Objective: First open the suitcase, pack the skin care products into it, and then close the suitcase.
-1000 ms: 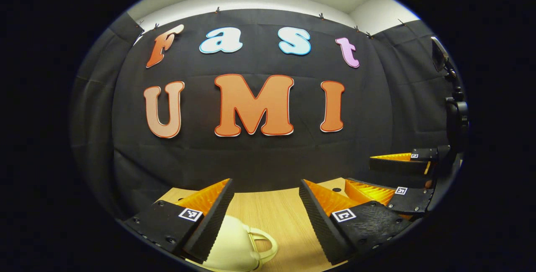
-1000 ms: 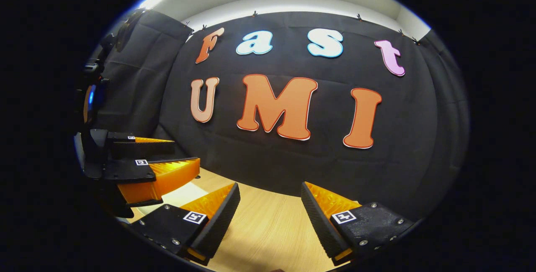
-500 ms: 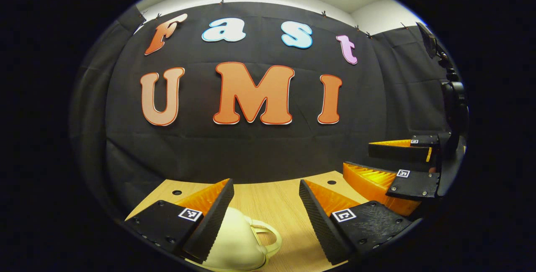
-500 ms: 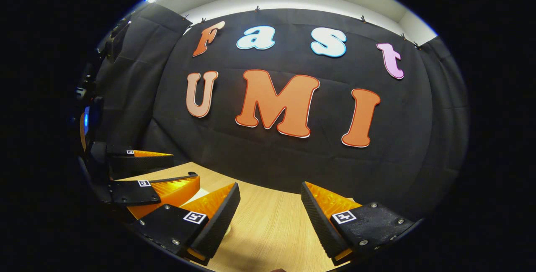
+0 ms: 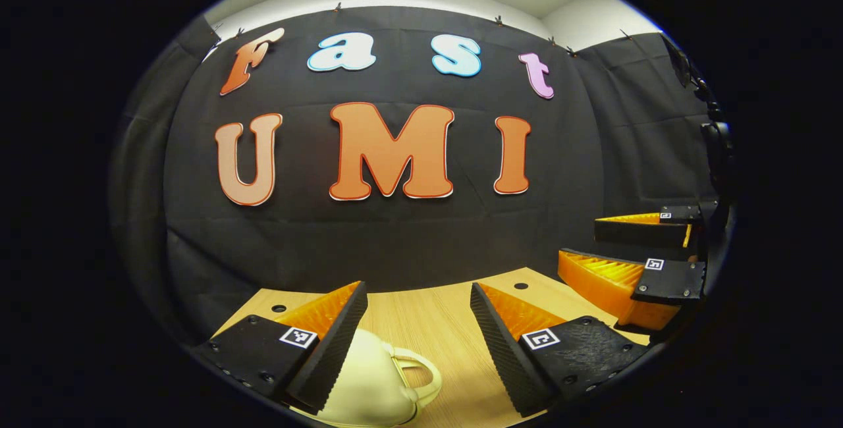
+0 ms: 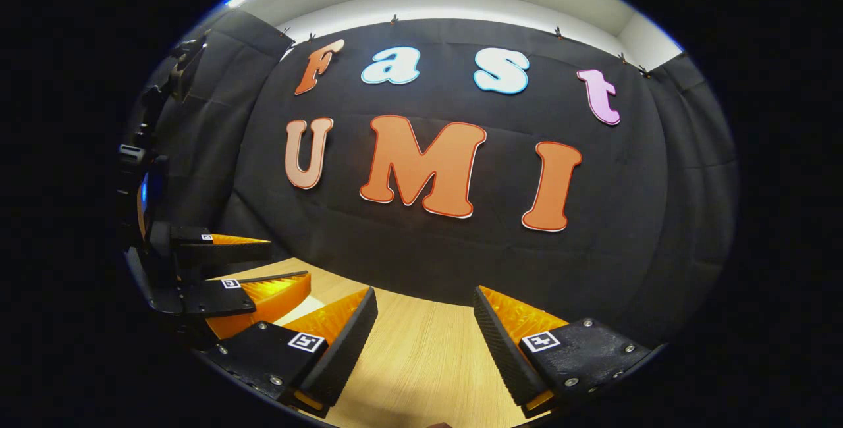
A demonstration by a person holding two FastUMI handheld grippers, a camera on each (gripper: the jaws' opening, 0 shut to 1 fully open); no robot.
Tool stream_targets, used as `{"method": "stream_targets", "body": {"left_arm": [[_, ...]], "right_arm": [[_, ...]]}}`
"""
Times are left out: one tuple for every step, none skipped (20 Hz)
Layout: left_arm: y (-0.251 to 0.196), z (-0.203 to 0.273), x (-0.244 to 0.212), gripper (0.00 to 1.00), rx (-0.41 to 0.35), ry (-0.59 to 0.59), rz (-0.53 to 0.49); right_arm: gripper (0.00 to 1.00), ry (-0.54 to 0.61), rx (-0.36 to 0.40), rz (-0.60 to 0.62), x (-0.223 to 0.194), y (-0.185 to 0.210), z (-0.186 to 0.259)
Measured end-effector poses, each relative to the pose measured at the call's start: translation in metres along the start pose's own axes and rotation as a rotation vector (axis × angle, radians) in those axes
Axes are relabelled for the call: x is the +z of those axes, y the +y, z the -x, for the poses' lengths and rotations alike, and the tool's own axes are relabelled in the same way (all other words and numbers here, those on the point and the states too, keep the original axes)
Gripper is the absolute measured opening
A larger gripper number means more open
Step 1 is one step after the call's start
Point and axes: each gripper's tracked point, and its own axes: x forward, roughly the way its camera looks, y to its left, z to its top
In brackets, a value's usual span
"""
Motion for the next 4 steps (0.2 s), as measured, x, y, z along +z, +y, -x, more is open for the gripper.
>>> {"method": "stream_targets", "body": {"left_arm": [[-0.003,0.000,0.000,0.97,0.017,0.001,-0.004],[-0.008,0.000,0.000,0.97,0.028,0.002,-0.007],[-0.014,0.000,0.001,0.97,0.037,0.005,-0.007],[-0.021,-0.002,0.000,0.97,0.040,0.008,-0.008]], "right_arm": [[0.93,-0.002,0.011,0.005,-0.001,-0.004,0.002],[0.93,-0.008,0.017,0.005,-0.002,-0.008,0.004],[0.93,-0.015,0.033,-0.005,0.000,-0.011,0.005],[0.93,-0.019,0.044,-0.016,0.000,-0.014,0.007]]}}
